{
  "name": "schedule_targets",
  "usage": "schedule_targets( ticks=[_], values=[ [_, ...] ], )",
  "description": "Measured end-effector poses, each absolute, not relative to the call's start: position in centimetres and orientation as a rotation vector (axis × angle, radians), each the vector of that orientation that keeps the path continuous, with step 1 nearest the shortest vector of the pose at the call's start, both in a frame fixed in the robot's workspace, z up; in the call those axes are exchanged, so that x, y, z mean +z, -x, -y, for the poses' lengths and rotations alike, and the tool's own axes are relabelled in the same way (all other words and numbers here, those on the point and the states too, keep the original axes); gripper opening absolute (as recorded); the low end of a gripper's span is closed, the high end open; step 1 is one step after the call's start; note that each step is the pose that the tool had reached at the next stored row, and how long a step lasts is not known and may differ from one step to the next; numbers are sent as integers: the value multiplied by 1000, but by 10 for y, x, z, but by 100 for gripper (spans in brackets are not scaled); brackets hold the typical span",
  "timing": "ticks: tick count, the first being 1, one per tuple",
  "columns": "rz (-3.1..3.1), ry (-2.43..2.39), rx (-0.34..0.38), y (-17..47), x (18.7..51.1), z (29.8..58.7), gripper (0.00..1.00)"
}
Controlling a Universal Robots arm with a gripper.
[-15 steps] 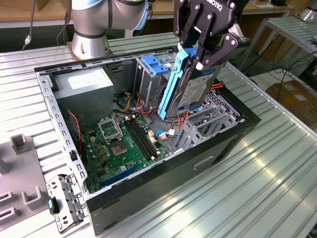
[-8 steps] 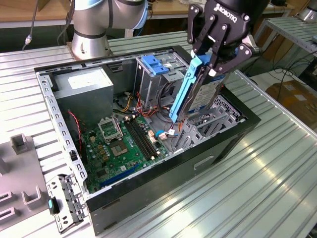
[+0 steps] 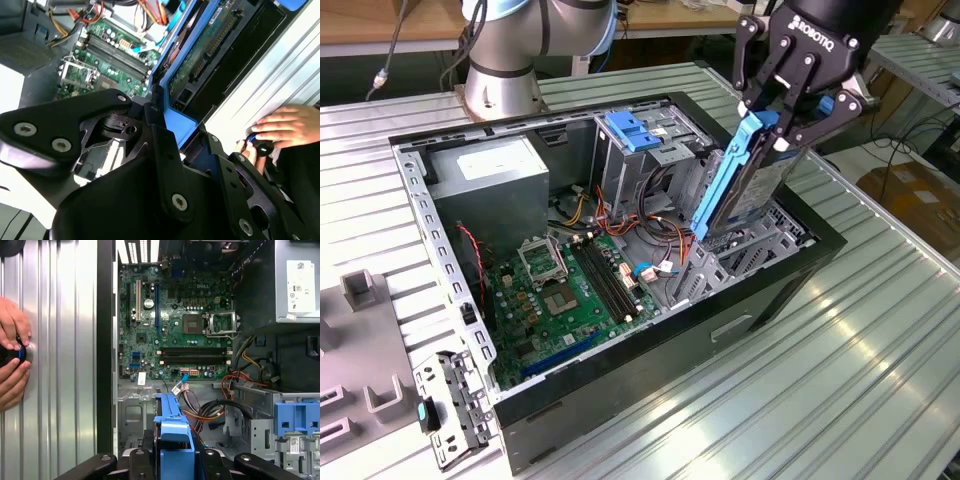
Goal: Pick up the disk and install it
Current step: 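Insert the disk into the insertion slot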
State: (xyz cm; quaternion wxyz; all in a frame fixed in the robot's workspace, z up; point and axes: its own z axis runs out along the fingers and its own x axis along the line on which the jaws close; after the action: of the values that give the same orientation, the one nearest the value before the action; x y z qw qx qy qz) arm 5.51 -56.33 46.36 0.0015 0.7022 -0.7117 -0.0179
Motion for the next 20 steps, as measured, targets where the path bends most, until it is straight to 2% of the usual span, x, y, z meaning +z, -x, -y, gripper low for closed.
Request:
schedule_targets(
  ticks=[20],
  values=[
    [2236, -2201, -56, -65, 447, 571, 37]
  ],
)
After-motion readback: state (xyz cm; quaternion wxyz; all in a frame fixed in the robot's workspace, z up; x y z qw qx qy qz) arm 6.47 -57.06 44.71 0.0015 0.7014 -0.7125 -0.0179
